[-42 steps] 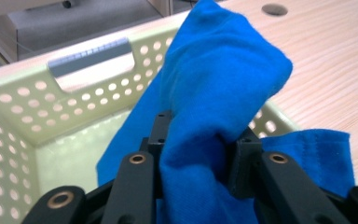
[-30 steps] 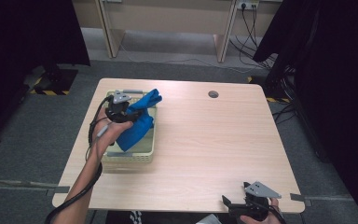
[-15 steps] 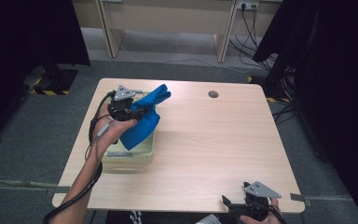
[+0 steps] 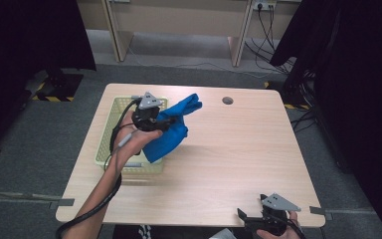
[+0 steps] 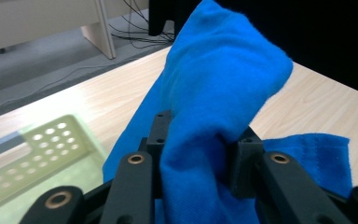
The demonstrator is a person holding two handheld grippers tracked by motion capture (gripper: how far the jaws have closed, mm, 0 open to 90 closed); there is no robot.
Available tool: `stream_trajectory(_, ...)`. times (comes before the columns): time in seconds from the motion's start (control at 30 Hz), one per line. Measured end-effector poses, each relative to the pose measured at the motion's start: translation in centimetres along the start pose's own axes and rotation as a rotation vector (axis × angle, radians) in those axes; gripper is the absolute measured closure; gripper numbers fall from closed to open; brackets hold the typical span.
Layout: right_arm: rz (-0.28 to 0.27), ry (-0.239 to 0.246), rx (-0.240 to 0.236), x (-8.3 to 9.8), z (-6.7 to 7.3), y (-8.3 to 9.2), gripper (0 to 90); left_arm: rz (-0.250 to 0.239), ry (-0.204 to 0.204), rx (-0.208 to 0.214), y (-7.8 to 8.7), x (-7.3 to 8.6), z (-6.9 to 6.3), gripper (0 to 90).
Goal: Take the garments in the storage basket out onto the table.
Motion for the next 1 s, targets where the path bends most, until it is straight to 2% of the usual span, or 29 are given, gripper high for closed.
stream_trajectory(0.5, -0.002, -0.003, -0.003, 0.0, 0.0, 0.0, 1.9, 0.010, -0.017, 0.084, -3.9, -0.6, -2.8, 66.7)
stream_trajectory(1.0, -0.002, -0.002, -0.005, 0.0, 0.0, 0.0, 1.9, 0.043, -0.025, 0.155, -8.4, 0.0, -5.5, 66.3)
Point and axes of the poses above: each handheld gripper's, and its own axes: y roughly backward along the jaws, x roughly out of its underside, z roughly to its left, the point moved 4 cm from there along -y, roughly forward along the jaws, and after that the axes turned 13 degrees about x, right-handed, at the moved point
